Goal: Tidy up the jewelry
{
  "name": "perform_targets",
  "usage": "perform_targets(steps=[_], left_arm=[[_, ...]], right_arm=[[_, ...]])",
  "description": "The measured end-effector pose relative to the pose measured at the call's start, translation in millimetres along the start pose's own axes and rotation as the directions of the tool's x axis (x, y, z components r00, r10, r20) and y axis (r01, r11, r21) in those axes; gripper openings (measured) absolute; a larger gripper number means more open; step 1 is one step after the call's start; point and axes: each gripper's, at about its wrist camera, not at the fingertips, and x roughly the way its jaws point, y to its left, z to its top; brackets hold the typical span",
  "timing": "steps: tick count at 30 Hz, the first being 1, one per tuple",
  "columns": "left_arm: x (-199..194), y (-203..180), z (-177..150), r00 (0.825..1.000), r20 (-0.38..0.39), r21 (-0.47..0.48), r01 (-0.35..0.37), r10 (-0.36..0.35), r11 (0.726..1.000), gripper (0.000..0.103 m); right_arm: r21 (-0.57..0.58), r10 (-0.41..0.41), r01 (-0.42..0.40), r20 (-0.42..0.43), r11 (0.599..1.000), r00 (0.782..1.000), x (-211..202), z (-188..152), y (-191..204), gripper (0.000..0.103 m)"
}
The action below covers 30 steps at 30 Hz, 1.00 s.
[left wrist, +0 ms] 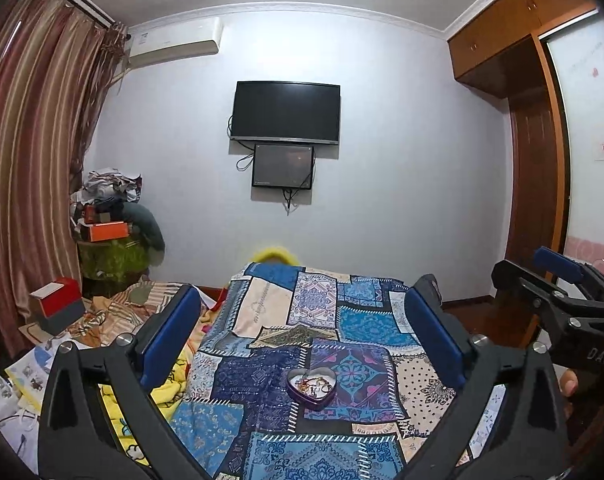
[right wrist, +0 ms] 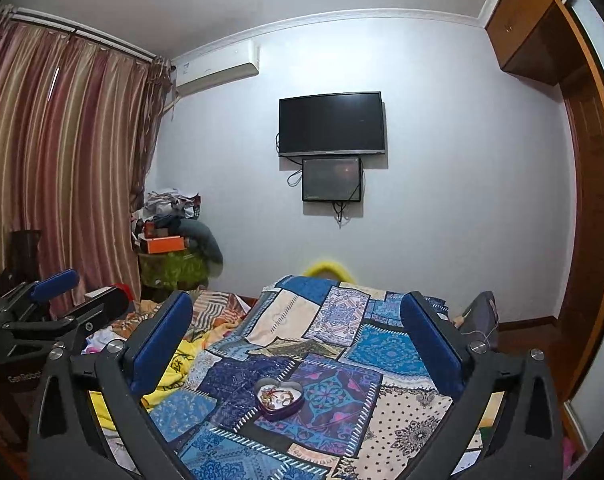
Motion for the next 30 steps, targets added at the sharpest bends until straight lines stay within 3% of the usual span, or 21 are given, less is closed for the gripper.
perform_targets(steps=[30], left_arm=[[4,-3,-9,0.999,-0.044,-0.002,-0.006,0.006,1.000,0.102]], right_arm=[[0.030,-0.009,0.010,-0.047,0.999,0.999,-7,-10,-7,0.103]])
